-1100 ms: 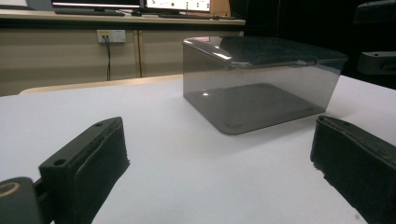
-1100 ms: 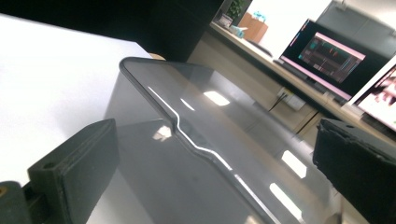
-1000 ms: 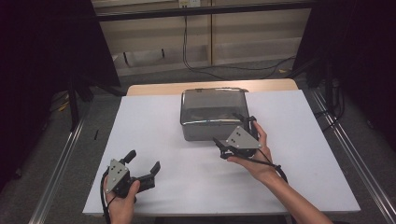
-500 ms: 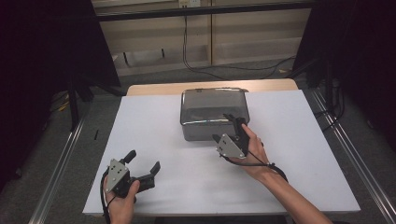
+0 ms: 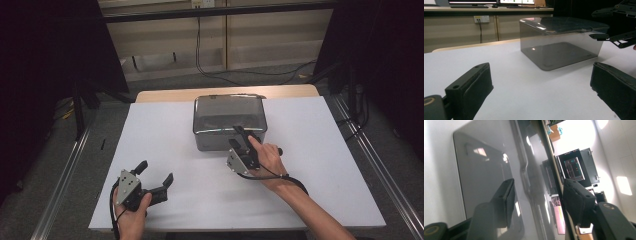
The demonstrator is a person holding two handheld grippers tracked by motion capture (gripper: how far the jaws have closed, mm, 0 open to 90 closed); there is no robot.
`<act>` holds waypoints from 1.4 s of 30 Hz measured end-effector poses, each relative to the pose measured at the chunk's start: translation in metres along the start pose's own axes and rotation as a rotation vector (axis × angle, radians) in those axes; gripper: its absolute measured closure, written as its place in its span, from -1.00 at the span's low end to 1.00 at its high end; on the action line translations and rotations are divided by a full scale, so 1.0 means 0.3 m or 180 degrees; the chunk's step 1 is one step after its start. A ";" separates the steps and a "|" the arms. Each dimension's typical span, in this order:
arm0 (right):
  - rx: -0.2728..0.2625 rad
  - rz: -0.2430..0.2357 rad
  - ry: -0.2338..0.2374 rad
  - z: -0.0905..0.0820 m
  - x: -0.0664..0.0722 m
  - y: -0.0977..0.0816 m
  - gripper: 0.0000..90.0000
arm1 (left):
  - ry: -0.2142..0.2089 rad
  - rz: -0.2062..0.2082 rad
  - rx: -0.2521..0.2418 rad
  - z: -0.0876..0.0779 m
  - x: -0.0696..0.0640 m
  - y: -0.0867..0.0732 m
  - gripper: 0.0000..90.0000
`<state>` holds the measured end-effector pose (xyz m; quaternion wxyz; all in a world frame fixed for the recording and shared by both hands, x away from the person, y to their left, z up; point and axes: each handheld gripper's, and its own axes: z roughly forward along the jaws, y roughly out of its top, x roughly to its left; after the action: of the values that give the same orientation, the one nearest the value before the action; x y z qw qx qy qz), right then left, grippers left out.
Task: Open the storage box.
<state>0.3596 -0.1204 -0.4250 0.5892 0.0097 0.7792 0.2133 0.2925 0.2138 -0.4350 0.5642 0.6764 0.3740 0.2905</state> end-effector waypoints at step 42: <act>0.0041 -0.0445 -0.0044 0.013 0.023 0.026 0.74 | -0.0026 -0.0077 0.0140 0.018 0.015 0.002 -0.89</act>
<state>0.3592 -0.1104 -0.4293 0.6080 -0.0395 0.7753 0.1667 0.2995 0.2144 -0.4356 0.5541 0.6852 0.3862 0.2726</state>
